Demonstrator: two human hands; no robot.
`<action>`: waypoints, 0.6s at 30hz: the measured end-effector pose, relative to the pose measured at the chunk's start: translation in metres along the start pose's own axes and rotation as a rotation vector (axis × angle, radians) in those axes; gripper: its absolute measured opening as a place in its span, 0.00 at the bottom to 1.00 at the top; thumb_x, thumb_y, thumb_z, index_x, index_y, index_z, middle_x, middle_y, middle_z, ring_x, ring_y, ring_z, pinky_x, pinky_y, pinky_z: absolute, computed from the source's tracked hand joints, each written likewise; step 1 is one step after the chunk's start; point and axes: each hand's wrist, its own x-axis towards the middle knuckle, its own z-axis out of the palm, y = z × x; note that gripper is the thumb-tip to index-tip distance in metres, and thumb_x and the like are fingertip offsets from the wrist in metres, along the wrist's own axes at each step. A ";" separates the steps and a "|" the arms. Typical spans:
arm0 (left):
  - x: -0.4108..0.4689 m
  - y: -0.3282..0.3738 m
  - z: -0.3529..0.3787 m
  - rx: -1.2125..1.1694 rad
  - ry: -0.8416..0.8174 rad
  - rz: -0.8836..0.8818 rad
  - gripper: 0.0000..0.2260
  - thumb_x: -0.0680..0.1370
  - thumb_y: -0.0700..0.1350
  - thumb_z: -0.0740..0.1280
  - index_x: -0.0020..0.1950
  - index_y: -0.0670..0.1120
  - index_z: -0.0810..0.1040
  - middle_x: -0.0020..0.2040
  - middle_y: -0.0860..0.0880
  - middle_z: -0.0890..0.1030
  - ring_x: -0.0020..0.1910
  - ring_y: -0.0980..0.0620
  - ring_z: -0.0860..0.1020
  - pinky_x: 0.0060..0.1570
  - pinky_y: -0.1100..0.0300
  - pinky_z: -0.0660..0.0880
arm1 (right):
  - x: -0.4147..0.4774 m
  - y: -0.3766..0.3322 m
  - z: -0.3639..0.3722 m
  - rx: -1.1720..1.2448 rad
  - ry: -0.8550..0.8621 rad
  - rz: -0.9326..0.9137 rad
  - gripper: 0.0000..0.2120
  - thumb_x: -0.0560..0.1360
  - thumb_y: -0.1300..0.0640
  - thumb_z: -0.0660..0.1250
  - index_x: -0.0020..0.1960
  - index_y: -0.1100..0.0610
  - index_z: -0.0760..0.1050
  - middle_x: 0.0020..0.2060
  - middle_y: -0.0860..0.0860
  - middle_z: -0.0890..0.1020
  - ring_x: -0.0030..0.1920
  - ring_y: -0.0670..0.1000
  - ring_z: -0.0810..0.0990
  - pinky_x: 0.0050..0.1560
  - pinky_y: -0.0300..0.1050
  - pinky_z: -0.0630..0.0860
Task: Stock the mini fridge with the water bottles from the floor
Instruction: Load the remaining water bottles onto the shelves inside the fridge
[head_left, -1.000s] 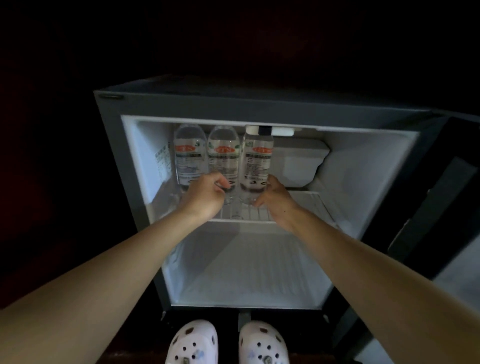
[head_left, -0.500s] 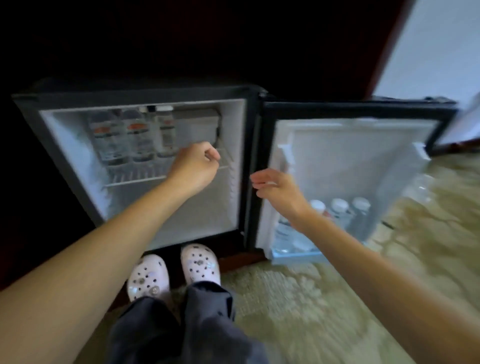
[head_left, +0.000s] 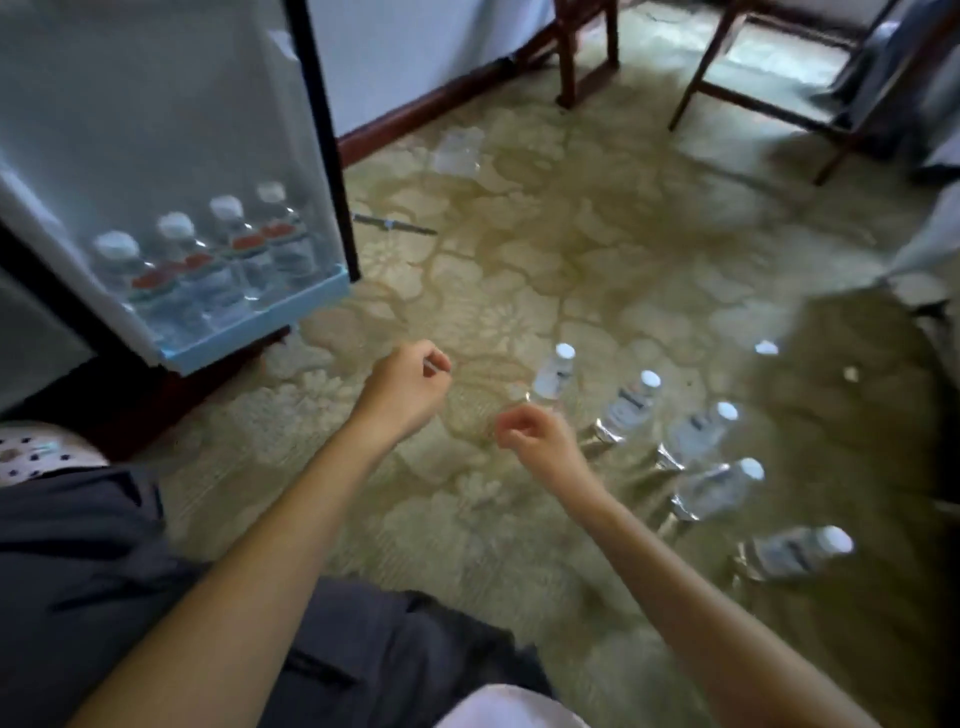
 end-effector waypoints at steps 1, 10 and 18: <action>-0.002 0.005 0.024 0.013 -0.054 -0.002 0.05 0.74 0.38 0.63 0.42 0.45 0.78 0.45 0.40 0.81 0.50 0.41 0.80 0.54 0.52 0.77 | -0.007 0.025 -0.010 -0.016 0.019 0.050 0.09 0.70 0.68 0.64 0.48 0.64 0.80 0.42 0.60 0.82 0.41 0.50 0.76 0.44 0.40 0.70; -0.030 0.044 0.183 0.214 -0.422 0.052 0.12 0.76 0.37 0.61 0.58 0.38 0.76 0.56 0.40 0.80 0.53 0.45 0.76 0.43 0.61 0.71 | -0.042 0.168 -0.102 0.001 0.323 0.404 0.13 0.73 0.65 0.61 0.54 0.63 0.78 0.51 0.60 0.82 0.51 0.56 0.79 0.51 0.43 0.72; -0.042 0.061 0.240 0.325 -0.537 0.126 0.12 0.77 0.39 0.61 0.60 0.42 0.75 0.57 0.42 0.79 0.53 0.45 0.77 0.46 0.63 0.67 | -0.001 0.230 -0.157 -0.292 0.426 0.418 0.32 0.76 0.62 0.58 0.76 0.57 0.47 0.76 0.56 0.46 0.75 0.59 0.52 0.69 0.49 0.62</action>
